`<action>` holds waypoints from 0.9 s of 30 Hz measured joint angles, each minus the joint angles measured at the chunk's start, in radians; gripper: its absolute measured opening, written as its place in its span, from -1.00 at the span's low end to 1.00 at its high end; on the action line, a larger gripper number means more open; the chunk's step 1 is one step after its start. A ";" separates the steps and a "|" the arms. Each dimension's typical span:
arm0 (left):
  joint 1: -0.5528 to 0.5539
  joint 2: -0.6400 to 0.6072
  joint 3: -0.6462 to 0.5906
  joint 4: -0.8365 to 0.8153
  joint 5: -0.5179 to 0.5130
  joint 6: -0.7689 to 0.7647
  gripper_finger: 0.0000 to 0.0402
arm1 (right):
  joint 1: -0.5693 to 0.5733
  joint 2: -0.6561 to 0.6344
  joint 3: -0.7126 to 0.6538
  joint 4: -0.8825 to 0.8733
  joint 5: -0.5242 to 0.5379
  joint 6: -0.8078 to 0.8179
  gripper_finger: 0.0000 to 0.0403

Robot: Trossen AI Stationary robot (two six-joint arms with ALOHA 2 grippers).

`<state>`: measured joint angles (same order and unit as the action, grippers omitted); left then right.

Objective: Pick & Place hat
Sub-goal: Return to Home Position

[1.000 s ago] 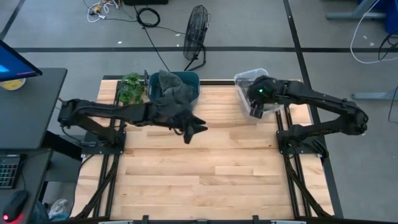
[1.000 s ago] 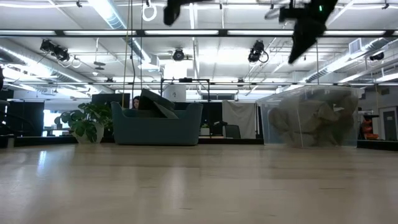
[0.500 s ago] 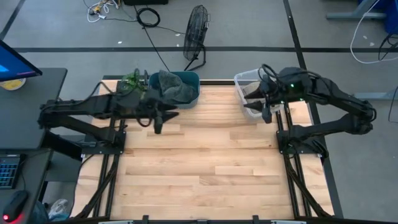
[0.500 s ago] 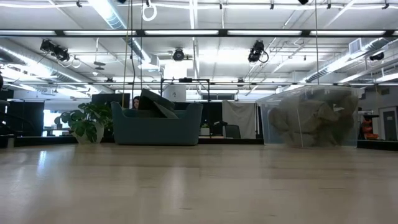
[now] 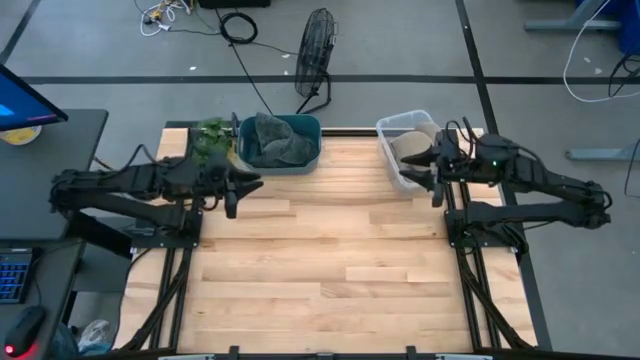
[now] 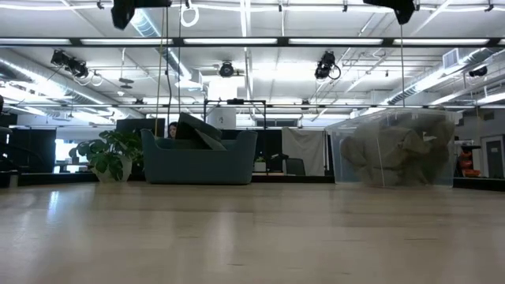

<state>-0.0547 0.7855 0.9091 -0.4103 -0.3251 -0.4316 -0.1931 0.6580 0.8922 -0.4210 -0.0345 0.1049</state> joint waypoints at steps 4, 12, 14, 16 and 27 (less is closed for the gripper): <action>0.000 -0.112 -0.197 0.165 0.003 -0.011 -0.52 | 0.000 -0.086 -0.116 0.101 0.000 0.009 -0.16; 0.025 -0.289 -0.432 0.283 -0.012 -0.001 -0.67 | -0.001 -0.224 -0.325 0.217 0.000 0.034 -0.16; 0.028 -0.334 -0.486 0.317 -0.014 0.005 -0.70 | -0.001 -0.259 -0.382 0.263 0.000 0.037 -0.16; 0.031 -0.374 -0.536 0.355 -0.013 0.008 -0.74 | -0.001 -0.294 -0.434 0.311 0.000 0.045 -0.16; 0.031 -0.537 -0.745 0.479 -0.012 0.081 -0.97 | -0.001 -0.442 -0.592 0.400 0.000 0.045 -0.16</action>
<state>-0.0242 0.2487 0.1641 0.0688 -0.3372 -0.3501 -0.1936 0.2160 0.3003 -0.0208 -0.0345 0.1497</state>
